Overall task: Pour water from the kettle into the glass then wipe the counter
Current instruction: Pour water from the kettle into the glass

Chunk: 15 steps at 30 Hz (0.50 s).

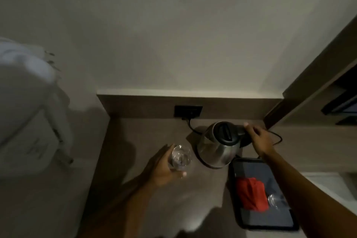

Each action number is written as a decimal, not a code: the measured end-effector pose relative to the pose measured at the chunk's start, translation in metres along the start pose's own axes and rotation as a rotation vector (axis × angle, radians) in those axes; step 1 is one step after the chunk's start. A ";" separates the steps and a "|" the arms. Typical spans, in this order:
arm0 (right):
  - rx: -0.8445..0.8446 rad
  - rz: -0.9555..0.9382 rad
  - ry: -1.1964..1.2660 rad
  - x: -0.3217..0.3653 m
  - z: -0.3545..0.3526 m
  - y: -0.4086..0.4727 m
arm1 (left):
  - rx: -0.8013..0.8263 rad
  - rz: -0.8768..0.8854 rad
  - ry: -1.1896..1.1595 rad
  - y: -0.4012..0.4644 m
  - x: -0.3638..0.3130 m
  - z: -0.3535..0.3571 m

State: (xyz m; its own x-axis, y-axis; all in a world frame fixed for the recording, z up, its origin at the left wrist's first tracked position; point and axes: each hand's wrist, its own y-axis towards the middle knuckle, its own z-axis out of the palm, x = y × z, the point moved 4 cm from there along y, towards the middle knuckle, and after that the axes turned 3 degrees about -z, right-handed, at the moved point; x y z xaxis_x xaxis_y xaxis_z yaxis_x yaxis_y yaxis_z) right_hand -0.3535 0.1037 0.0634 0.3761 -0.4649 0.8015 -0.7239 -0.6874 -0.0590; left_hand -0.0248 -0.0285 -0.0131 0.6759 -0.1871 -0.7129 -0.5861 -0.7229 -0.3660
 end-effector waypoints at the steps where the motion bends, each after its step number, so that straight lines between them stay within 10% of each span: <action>1: -0.012 0.000 0.024 -0.001 0.004 0.004 | 0.018 0.024 -0.020 0.006 -0.001 0.002; 15: -0.052 -0.204 -0.094 0.039 0.021 0.021 | -0.047 0.077 0.045 0.019 -0.007 -0.005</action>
State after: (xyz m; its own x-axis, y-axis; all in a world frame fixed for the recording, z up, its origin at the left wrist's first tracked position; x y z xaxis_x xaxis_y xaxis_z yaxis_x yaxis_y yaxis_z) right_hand -0.3419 0.0599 0.0809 0.5682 -0.3706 0.7347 -0.6550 -0.7442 0.1312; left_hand -0.0385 -0.0437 -0.0119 0.6500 -0.2722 -0.7095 -0.6161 -0.7354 -0.2823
